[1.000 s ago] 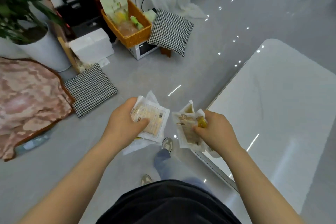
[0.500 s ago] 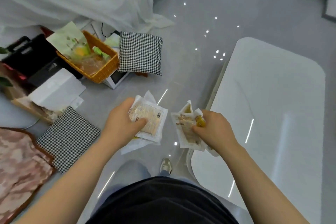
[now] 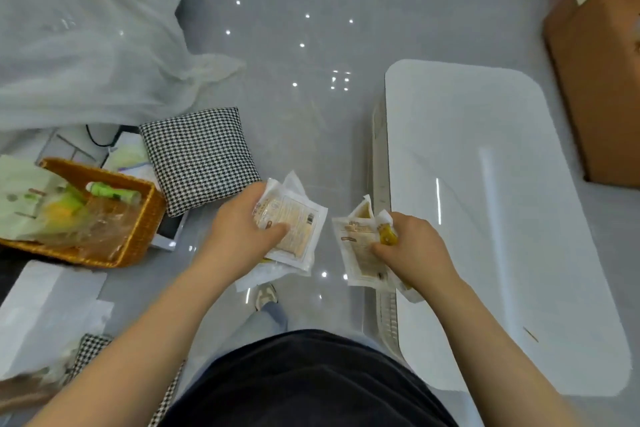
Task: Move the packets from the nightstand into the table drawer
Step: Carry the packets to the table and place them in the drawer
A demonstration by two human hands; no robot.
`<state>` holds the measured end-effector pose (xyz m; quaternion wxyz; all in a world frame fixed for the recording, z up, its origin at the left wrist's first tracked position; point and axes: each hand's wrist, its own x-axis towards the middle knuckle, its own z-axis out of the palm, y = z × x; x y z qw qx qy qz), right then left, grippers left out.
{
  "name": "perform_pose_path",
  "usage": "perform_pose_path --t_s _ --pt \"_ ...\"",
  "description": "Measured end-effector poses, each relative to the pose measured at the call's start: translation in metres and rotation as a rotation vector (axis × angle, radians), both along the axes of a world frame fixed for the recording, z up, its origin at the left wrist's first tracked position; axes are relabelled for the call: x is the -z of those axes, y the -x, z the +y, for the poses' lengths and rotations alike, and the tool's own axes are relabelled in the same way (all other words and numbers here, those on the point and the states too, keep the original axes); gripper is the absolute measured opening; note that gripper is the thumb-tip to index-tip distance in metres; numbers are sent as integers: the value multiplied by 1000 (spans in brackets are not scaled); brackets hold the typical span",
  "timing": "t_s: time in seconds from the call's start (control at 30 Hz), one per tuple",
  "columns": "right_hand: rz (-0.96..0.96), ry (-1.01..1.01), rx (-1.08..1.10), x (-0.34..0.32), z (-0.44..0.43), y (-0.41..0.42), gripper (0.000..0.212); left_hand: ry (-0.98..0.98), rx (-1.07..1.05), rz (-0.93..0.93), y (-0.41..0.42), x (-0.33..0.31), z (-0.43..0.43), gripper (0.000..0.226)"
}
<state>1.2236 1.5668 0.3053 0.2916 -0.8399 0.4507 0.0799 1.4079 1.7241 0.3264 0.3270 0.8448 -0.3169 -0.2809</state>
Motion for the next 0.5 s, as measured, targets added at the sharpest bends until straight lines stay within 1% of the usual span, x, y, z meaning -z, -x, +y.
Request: perform_pose_path --t_s 0.17,0.33,0.5 --pt "-47 -30 161 -4 0 -48 5 -21 186 13 -73 -3 -34 41" --pt "-31 -20 280 0 -16 -74 9 -1 314 4 -111 -4 -80 37" --pt "-43 -13 406 7 -55 -92 11 7 431 -1 -138 0 -146 35"
